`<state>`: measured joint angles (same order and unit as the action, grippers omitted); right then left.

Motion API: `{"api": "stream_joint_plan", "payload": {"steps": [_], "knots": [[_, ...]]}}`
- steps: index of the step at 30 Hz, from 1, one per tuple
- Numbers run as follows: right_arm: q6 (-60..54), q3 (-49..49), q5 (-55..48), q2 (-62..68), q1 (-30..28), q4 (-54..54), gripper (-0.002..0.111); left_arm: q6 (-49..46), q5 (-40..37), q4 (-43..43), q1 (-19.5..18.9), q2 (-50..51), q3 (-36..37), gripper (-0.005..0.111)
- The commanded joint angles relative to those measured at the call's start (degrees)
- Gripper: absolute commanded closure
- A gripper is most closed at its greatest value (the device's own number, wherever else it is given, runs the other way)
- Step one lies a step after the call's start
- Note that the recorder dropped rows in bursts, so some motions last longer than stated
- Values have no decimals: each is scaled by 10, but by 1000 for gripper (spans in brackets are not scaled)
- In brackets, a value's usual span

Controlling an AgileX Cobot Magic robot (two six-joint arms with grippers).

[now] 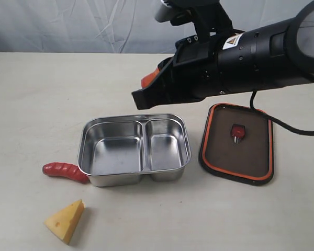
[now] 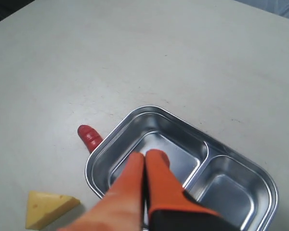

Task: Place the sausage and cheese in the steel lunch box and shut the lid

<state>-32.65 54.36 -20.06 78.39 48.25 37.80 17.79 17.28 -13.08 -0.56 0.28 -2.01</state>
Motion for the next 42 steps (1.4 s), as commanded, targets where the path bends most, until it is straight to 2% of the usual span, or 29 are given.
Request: {"api": "stream_joint_plan", "payload": {"steps": [1,4,6,8,11,13,15,20,25,28,32,34,38,42], "knots": [[-1,3,-5,-5,-1,-3,109,26,-176,131,2,72,-109,107],[-1,3,-2,-5,-2,-13,109,-11,-259,234,9,193,-211,107],[-1,3,-1,-5,-2,-24,109,-121,-308,244,26,277,-286,107],[-1,3,-1,-5,-2,-36,109,-275,-384,207,50,372,-362,107],[-1,3,-7,-5,-2,-38,109,-497,-543,125,80,495,-458,107],[-1,3,-12,-5,-2,-38,109,-604,-616,96,92,567,-499,107],[-1,3,-21,-5,-2,-38,109,-671,-658,87,100,618,-525,107],[-1,3,-58,-5,-2,-57,109,-715,-678,87,116,699,-533,107],[0,3,-86,-5,-2,-75,109,-747,-680,78,157,759,-533,105],[6,3,-96,-5,-2,-79,109,-764,-681,90,185,796,-533,92],[12,3,-113,-5,-2,-79,109,-788,-674,104,206,849,-533,64],[12,3,-120,-5,-2,-79,109,-799,-669,113,207,876,-533,54],[14,3,-140,-5,-2,-80,109,-799,-665,131,207,917,-533,50],[15,1,-142,-5,-2,-89,109,-837,-659,100,207,942,-533,51]]}}
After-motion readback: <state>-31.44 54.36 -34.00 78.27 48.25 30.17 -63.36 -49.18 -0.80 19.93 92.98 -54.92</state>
